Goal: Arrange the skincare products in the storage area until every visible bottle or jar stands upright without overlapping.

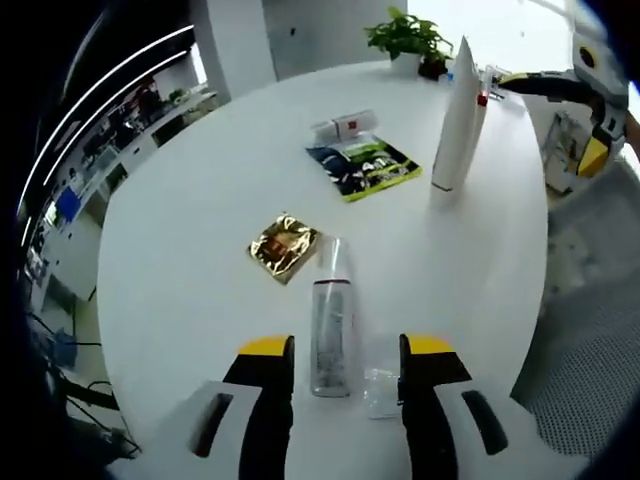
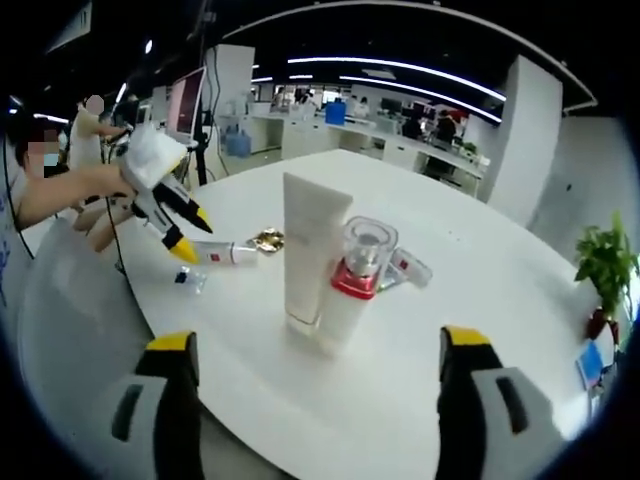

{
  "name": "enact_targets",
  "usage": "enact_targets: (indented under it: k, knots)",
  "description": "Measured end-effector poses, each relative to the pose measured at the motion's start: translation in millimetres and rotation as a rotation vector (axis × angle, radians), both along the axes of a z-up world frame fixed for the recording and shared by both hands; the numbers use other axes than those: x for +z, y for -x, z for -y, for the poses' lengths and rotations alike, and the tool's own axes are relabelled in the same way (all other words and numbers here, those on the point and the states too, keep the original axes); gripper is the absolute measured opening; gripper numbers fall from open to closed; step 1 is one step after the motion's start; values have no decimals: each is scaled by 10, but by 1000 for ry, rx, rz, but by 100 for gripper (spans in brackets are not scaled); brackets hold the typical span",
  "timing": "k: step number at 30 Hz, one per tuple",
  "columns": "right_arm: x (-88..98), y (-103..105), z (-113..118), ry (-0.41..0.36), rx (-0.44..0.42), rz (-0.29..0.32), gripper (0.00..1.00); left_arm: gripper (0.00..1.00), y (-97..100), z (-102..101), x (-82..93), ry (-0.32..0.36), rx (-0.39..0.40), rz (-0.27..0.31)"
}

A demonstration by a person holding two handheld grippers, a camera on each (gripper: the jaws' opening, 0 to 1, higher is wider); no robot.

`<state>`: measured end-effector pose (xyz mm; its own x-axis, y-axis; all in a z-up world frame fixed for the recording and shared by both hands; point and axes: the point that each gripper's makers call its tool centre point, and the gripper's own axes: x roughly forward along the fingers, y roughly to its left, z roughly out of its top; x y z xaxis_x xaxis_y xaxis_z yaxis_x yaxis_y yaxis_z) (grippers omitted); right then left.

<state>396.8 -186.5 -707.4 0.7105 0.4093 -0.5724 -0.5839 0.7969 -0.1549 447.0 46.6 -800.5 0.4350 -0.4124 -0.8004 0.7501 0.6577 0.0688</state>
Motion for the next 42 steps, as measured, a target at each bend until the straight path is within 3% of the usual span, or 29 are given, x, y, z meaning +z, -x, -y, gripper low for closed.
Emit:
enact_targets:
  k: [15,24,30,42]
  knots:
    - [-69,37,4,22,1,-24,100,30,-139,15,-279,-85,-18,-92]
    - [-91,32,-5,26,3,-29,100,23,-155,70,-306,-64,-8,-159]
    - [-110,40,-6,28,7,-33,100,18,-200,46,-305,-60,13,-164]
    - [-150,52,-38,20,20,-42,100,17,-157,119,-288,8,42,-219]
